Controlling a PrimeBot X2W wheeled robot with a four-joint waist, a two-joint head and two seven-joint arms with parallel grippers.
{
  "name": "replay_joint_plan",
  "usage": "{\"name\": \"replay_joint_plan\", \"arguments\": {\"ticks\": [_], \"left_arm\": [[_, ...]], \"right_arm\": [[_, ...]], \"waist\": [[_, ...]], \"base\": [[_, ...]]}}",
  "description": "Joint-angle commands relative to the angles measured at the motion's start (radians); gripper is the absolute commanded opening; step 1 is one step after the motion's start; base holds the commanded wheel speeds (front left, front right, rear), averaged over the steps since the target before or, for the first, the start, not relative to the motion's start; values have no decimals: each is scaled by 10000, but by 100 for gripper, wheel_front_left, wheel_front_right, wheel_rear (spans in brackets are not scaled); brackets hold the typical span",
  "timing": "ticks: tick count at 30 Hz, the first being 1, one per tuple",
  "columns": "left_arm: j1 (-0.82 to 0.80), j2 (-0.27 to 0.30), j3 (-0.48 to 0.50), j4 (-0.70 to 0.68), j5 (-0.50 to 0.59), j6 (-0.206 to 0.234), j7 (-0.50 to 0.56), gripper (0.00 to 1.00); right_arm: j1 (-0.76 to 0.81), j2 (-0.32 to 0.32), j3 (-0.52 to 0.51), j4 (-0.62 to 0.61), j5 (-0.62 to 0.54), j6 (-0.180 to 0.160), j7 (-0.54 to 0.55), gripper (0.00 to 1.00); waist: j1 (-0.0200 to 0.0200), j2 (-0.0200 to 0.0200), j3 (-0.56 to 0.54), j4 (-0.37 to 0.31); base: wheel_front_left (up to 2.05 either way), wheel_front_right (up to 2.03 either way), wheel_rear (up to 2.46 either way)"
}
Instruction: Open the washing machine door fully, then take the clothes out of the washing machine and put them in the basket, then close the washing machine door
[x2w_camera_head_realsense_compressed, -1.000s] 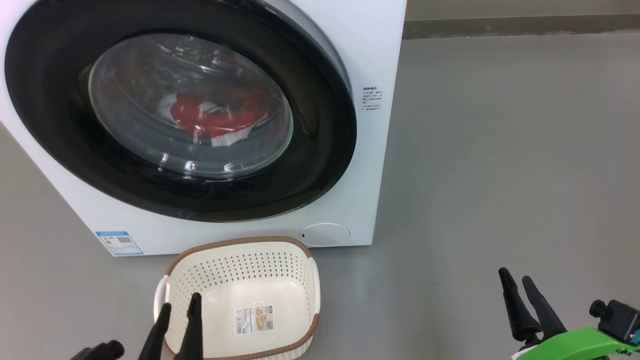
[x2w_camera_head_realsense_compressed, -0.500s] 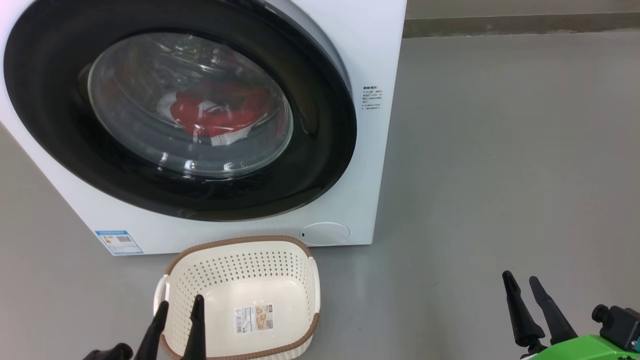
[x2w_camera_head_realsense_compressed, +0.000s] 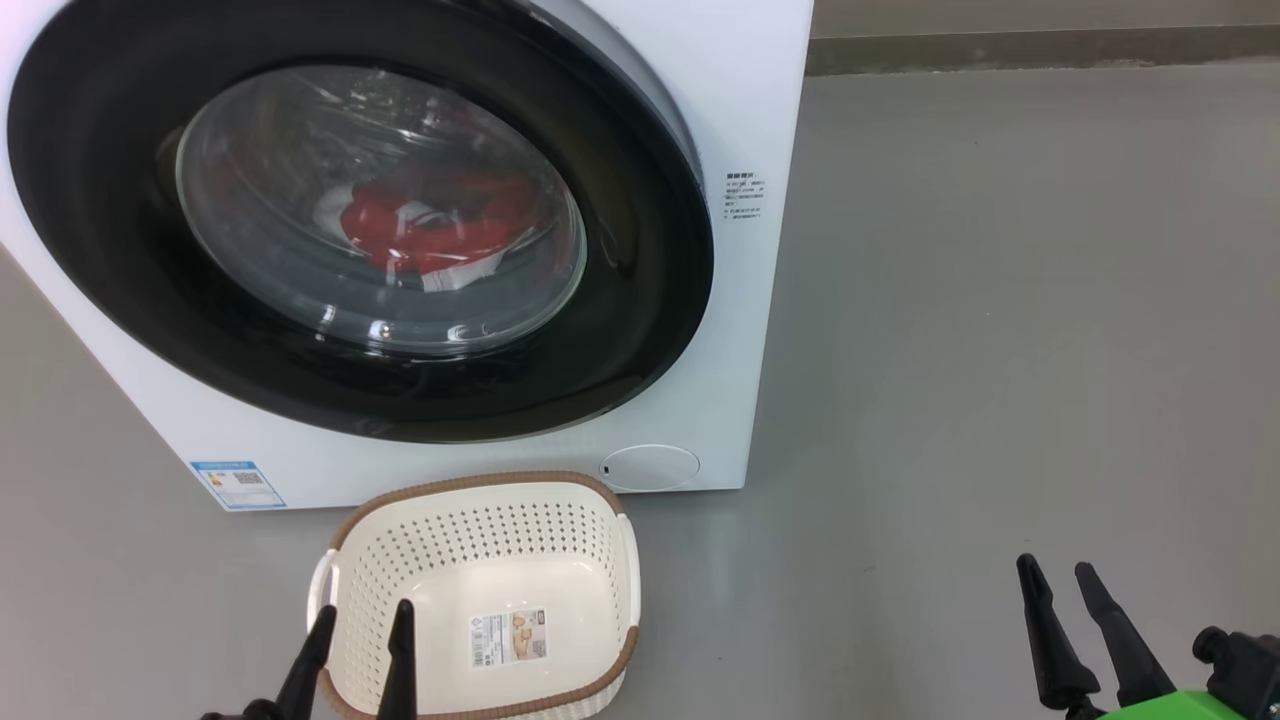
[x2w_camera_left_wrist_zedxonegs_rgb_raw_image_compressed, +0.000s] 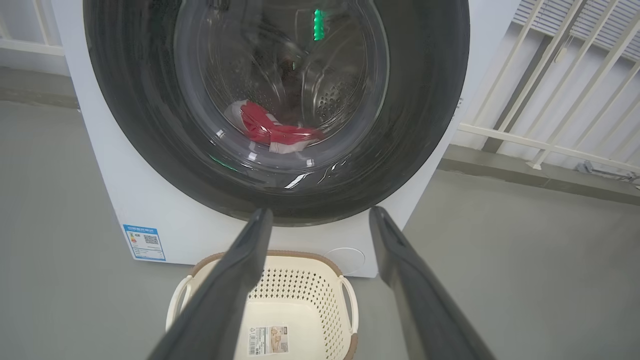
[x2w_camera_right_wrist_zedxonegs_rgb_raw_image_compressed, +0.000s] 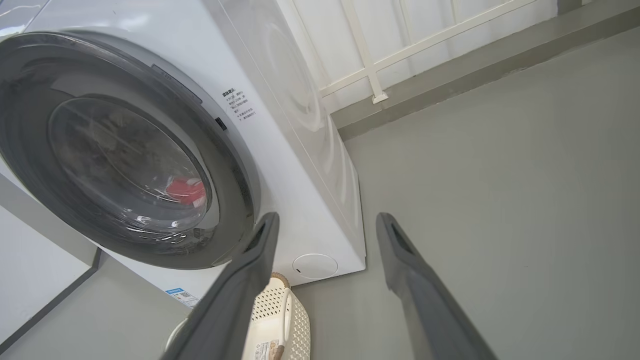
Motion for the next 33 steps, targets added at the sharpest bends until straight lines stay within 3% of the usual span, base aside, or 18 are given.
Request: {"name": "replay_joint_plan", "arguments": {"ticks": [1, 16, 33], "left_arm": [[-77, 96, 229, -307, 368, 44, -200, 100], [82, 115, 193, -455, 1808, 89, -628, 100], [35, 114, 336, -383, 1496, -56, -628, 100]], "right_arm": [[-31, -196, 150, -286, -420, 69, -181, 100], [178, -315, 190, -459, -1465, 79, -601, 100], [146, -212, 89, -511, -1418, 79, -602, 100]], "waist": [[-1, -1, -4, 5], [-1, -1, 40, -28], [-1, -1, 88, -75]], "base": [[0, 0, 0], [0, 0, 0], [0, 0, 0]]}}
